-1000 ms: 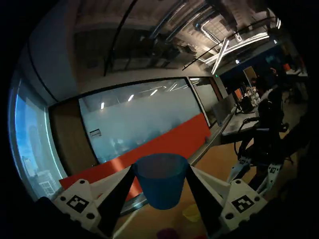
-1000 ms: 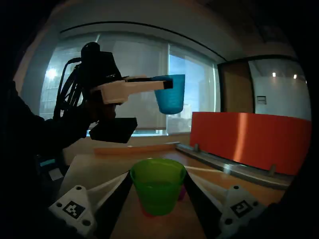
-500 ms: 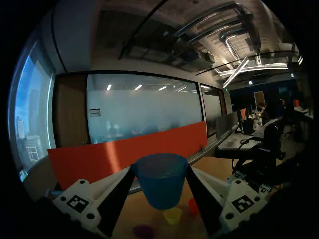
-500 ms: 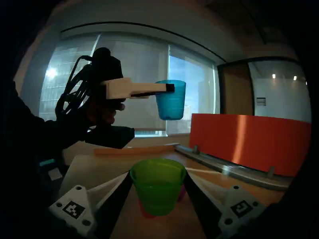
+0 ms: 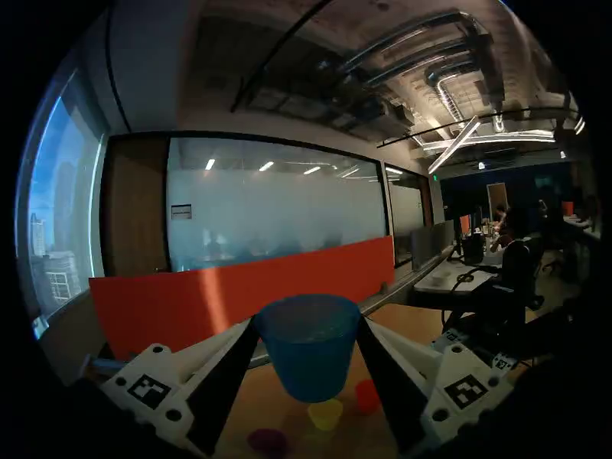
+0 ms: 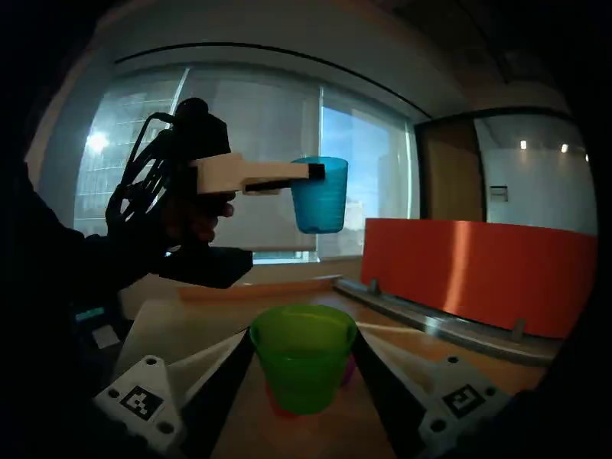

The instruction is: Pour water

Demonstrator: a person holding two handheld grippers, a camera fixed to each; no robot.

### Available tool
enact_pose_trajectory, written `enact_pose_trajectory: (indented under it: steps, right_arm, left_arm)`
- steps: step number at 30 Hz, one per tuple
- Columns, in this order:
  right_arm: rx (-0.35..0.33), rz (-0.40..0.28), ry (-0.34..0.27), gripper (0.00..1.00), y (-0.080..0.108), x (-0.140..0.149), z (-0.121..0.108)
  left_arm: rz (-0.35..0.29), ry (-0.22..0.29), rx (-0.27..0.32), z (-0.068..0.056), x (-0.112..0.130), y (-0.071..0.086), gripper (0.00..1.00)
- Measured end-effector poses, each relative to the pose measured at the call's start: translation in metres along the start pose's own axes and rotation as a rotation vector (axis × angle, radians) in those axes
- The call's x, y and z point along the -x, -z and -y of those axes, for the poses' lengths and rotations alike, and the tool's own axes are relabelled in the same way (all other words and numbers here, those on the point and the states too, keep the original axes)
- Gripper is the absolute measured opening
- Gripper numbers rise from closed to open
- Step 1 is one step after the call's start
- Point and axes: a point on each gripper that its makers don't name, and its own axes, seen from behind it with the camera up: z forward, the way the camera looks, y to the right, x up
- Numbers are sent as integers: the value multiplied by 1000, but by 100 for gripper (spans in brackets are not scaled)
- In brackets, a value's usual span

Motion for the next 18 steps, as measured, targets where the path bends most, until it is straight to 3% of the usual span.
enact_pose_trajectory:
  steps: [18]
  right_arm:
    - [37, 65, -21, 91, 23, 15, -10]
  left_arm:
    - [51, 10, 1, -2, 39, 19, 89]
